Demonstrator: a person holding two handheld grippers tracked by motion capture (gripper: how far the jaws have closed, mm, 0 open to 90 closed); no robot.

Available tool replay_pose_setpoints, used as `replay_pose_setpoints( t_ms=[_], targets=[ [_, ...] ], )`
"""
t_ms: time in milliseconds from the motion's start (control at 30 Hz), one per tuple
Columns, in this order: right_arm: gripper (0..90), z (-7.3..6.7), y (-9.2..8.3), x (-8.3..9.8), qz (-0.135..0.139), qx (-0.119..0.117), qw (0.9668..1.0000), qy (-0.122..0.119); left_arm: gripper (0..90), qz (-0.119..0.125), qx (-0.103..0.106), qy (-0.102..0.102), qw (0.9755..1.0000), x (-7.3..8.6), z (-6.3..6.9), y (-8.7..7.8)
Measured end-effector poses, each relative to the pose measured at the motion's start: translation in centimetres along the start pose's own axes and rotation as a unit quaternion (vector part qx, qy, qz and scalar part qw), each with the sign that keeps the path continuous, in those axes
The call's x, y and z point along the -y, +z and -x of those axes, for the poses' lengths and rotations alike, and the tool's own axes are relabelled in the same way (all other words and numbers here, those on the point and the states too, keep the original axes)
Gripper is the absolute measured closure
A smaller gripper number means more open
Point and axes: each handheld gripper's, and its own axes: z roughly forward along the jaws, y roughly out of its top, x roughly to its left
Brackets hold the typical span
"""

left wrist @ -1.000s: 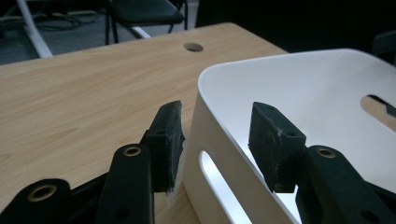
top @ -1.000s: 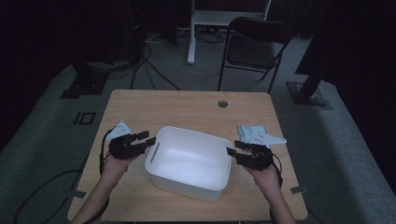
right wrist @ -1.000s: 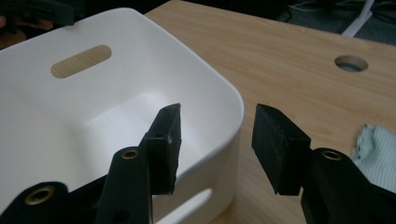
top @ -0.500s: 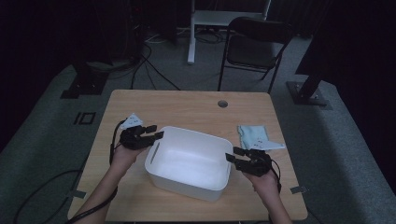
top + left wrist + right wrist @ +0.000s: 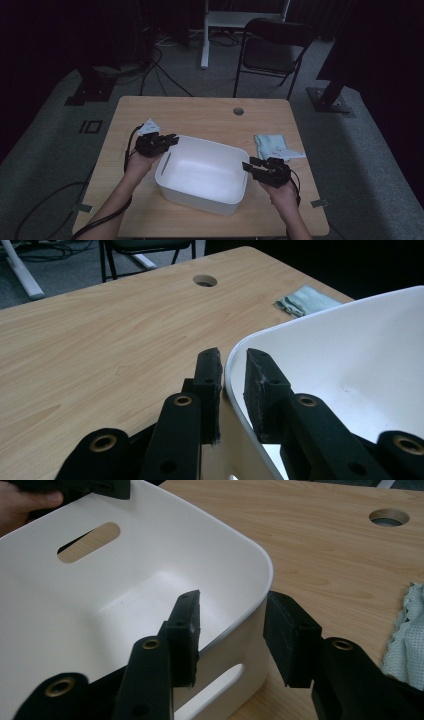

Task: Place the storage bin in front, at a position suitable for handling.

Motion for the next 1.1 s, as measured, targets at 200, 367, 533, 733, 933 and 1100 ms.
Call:
replay_pose_setpoints(
  t_ms=[200, 367, 533, 733, 933, 1100],
  targets=[
    [63.8, 0.1, 0.3, -0.5, -0.003, 0.008, 0.9999, -0.007, 80.2, -0.002, -0.015, 0.008, 0.9999, 0.2, 0.4, -0.5],
    [67.1, 0.4, 0.9, -1.1, -0.005, 0.013, 0.9998, -0.016, 79.7, 0.002, -0.019, 0.002, 0.9998, 0.7, 0.4, -1.2],
    [69.0, 1.1, 1.7, -1.7, -0.001, -0.002, 0.9998, -0.019, 79.1, -0.003, -0.029, -0.002, 0.9996, 1.0, 0.6, -2.0],
    [71.5, 1.7, 2.7, -2.5, -0.006, -0.010, 0.9997, -0.023, 78.0, 0.000, -0.041, -0.009, 0.9991, 1.6, 1.0, -2.9],
    [74.4, 2.2, 3.7, -3.2, -0.011, -0.014, 0.9995, -0.027, 77.2, 0.003, -0.052, -0.013, 0.9986, 2.1, 1.9, -3.5],
    [72.0, 2.2, 4.4, -3.6, -0.019, -0.016, 0.9994, -0.025, 75.8, 0.004, -0.049, -0.022, 0.9985, 2.2, 2.1, -3.7]
  ],
)
